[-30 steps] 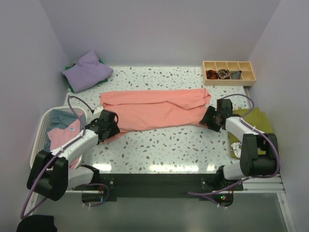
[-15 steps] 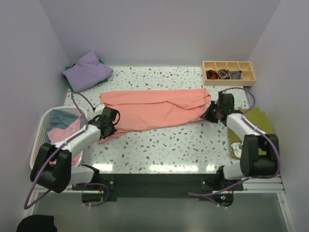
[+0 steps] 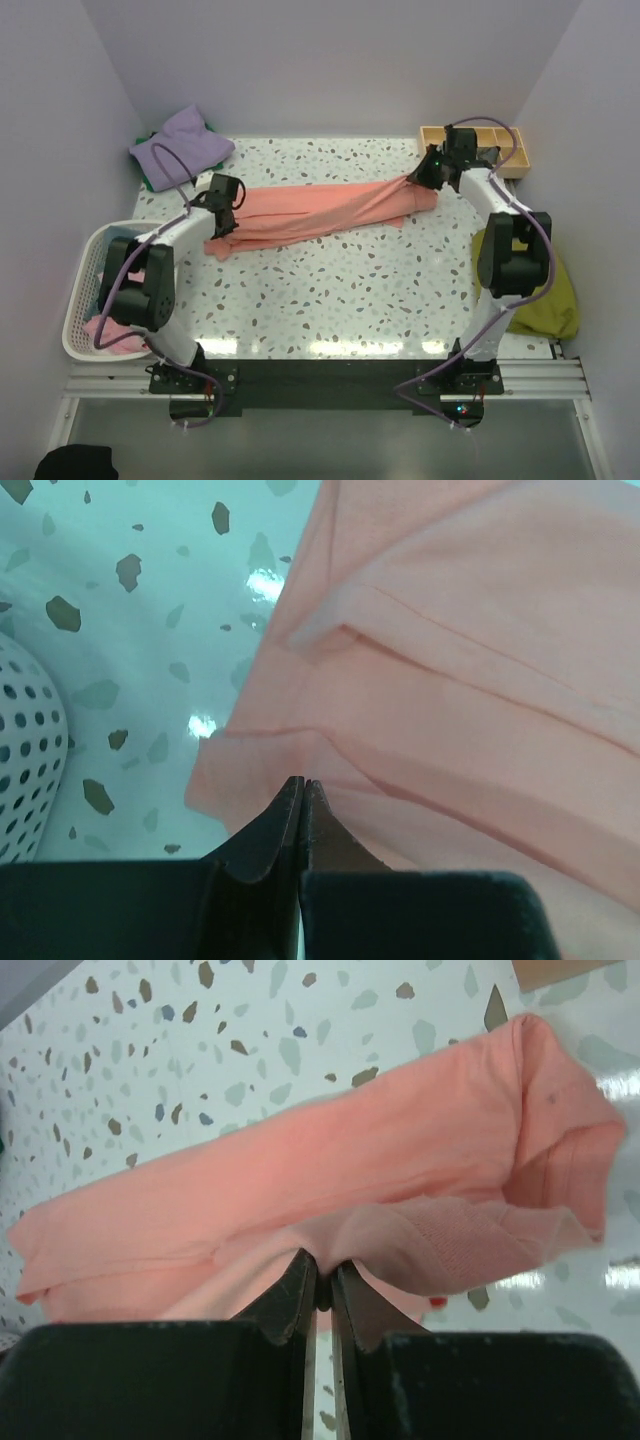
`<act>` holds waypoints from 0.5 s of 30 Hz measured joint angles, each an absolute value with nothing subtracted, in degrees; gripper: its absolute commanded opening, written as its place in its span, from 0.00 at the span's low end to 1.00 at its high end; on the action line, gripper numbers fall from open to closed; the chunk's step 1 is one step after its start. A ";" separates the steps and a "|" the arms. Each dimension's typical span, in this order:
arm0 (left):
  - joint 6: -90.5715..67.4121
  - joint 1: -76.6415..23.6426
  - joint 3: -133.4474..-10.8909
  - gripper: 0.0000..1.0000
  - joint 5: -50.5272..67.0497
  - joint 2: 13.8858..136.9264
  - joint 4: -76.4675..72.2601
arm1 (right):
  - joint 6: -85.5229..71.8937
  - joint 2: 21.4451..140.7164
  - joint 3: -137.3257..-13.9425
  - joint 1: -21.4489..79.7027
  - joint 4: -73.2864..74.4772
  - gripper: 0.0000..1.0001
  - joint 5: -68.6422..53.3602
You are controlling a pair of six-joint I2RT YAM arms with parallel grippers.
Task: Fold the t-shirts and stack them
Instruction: Fold the flattened tshirt in 1/3 of the way
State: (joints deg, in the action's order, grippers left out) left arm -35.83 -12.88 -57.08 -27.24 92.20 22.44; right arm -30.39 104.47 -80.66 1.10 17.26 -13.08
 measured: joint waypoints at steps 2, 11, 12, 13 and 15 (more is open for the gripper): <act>-35.40 -11.46 -59.44 0.00 -27.49 96.38 22.11 | -30.44 110.72 -85.84 1.10 17.93 0.07 -13.15; -33.58 -10.48 -70.00 0.39 -29.17 108.40 18.87 | -32.60 128.33 -99.15 1.08 14.26 0.66 -15.92; -33.34 -10.48 -70.04 0.55 -29.06 108.60 18.31 | -32.53 128.77 -99.46 1.06 13.39 0.69 -16.05; -33.47 -10.48 -70.04 0.61 -28.91 108.66 18.00 | -32.47 128.68 -98.96 1.06 12.56 0.70 -16.12; -32.99 -10.48 -69.41 0.70 -28.73 108.36 16.71 | -31.99 125.91 -94.91 1.06 9.37 0.72 -15.73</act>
State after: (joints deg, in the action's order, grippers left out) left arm -32.99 -10.48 -69.41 -28.73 108.36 16.71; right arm -31.99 125.91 -94.91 1.06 9.37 -15.73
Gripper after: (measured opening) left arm 0.551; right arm 0.695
